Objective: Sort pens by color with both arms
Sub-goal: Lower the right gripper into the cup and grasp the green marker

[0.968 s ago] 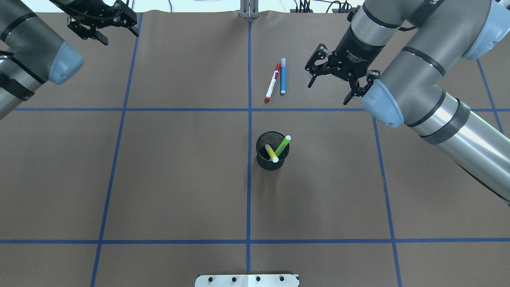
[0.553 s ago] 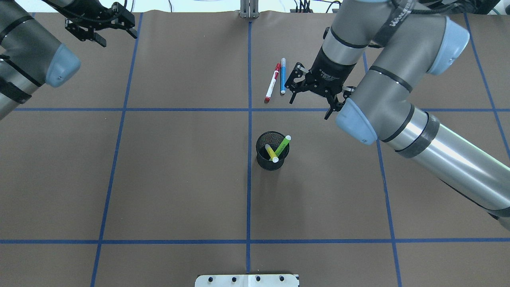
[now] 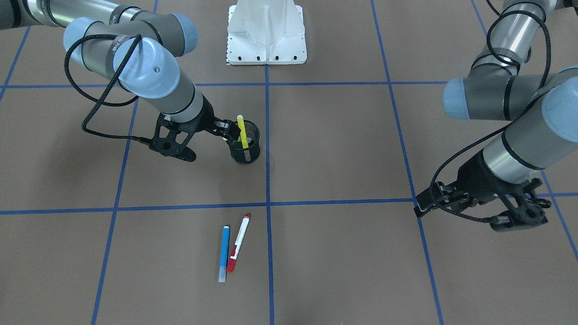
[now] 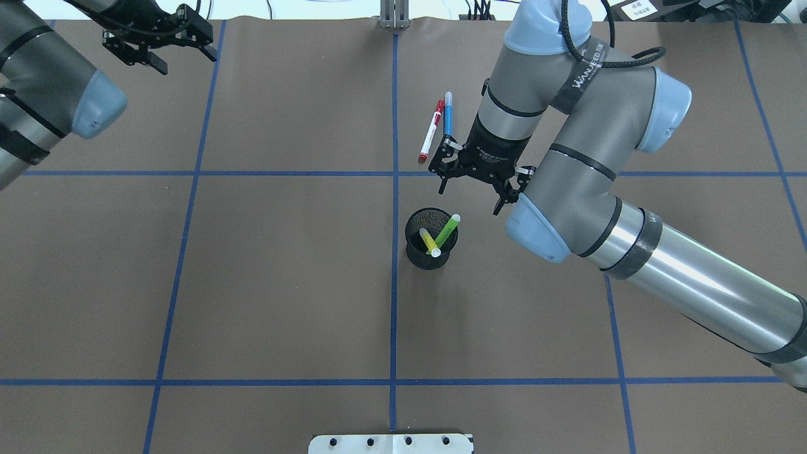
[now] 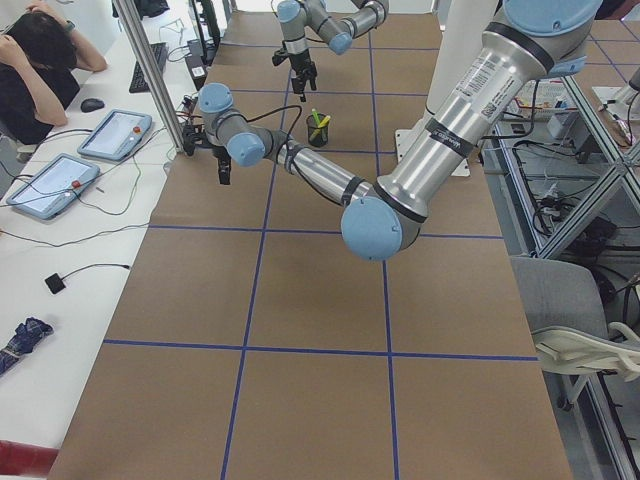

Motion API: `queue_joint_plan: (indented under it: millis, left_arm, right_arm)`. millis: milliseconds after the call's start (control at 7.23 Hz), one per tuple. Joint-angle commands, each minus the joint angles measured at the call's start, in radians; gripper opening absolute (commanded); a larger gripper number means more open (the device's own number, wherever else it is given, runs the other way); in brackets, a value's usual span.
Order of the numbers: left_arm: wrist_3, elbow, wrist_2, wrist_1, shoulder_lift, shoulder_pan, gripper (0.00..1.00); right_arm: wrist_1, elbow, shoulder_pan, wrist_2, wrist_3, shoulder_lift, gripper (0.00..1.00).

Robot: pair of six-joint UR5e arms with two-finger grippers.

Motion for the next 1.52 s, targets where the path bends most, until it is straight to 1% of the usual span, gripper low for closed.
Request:
queue_joint_plan:
  millis: [0,277,415,553,692,968,1107,1383]
  left_arm:
    - [0.0,0.0,0.0,0.0,-0.002,0.002,1.0]
    - [-0.001,-0.008,0.002,0.0,-0.004,0.0,1.0]
    - [-0.001,-0.008,0.002,0.002,-0.005,0.0,1.0]
    - [-0.001,-0.009,0.002,0.0,-0.004,0.0,1.0]
    - [-0.001,-0.008,0.002,0.0,-0.005,0.002,1.0]
    - [-0.001,-0.008,0.003,0.0,-0.007,0.002,1.0]
    - [-0.001,-0.008,0.003,0.0,-0.007,0.002,1.0]
    - [-0.001,-0.008,0.003,0.0,-0.007,0.002,1.0]
  right_arm:
    - [0.139,-0.063,-0.026,-0.004,0.006,-0.013,0.98]
    - [0.146,-0.063,-0.036,0.001,-0.003,-0.013,0.96]
    - [0.146,-0.06,-0.038,-0.001,-0.002,-0.013,0.91]
    - [0.146,-0.057,-0.038,-0.002,0.004,-0.014,0.8]
    - [0.146,-0.059,-0.038,-0.002,0.001,-0.019,0.71]
    - [0.149,-0.059,-0.039,-0.001,-0.005,-0.025,0.68]
    - [0.177,-0.059,-0.041,-0.001,-0.003,-0.034,0.66]
    - [0.185,-0.065,-0.053,-0.002,-0.002,-0.034,0.66]
